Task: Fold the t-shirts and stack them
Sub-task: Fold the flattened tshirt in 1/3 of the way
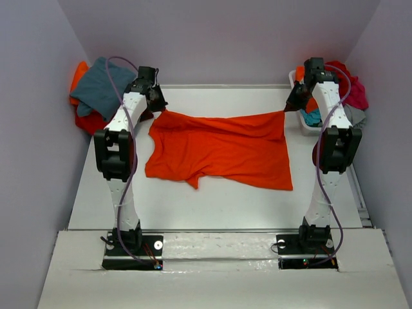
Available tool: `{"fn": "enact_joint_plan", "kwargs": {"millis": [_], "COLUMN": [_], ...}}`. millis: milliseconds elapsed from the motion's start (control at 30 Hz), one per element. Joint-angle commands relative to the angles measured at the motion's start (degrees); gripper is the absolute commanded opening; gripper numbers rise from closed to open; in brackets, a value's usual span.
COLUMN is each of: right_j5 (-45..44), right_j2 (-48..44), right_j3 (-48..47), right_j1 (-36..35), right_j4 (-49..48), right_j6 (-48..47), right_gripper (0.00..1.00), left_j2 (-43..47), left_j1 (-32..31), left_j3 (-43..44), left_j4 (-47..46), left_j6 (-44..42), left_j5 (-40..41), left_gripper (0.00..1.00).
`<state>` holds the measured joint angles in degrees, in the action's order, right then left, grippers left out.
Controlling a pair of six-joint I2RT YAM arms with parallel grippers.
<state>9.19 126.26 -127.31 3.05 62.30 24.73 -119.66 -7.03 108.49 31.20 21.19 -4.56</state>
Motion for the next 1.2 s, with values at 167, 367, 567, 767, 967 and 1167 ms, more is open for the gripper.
{"fn": "enact_joint_plan", "kwargs": {"millis": [167,367,567,767,967,1167], "right_j5": [0.2,0.6,0.5,1.9,2.3,1.0], "right_j2": [-2.3,-1.1,0.3,1.4,0.8,1.0], "right_j3": [2.1,-0.4,-3.6,-6.9,-7.9,-6.9], "right_j1": [0.5,0.5,0.5,0.5,0.5,0.5], "right_j4": [-7.2,-7.6,-7.2,-6.5,-6.4,-5.2], "right_j6": [1.5,2.8,3.0,3.5,3.6,3.7], "right_gripper": [0.07,0.07,0.07,0.07,0.07,0.07], "left_j2": [-1.5,-1.9,-1.9,-2.0,-2.6,-4.2], "left_j1": [0.3,-0.2,-0.2,-0.2,-0.2,0.4], "left_j3": [3.4,4.3,4.4,5.2,7.6,11.3], "left_j4": [-5.7,-6.3,-6.4,-5.0,-1.1,3.7], "left_j6": [0.0,0.0,-0.1,-0.2,-0.7,-0.8], "left_j5": [-0.5,0.2,0.9,1.5,3.5,4.0], "left_gripper": [0.06,0.06,0.06,0.06,0.06,0.06]}}
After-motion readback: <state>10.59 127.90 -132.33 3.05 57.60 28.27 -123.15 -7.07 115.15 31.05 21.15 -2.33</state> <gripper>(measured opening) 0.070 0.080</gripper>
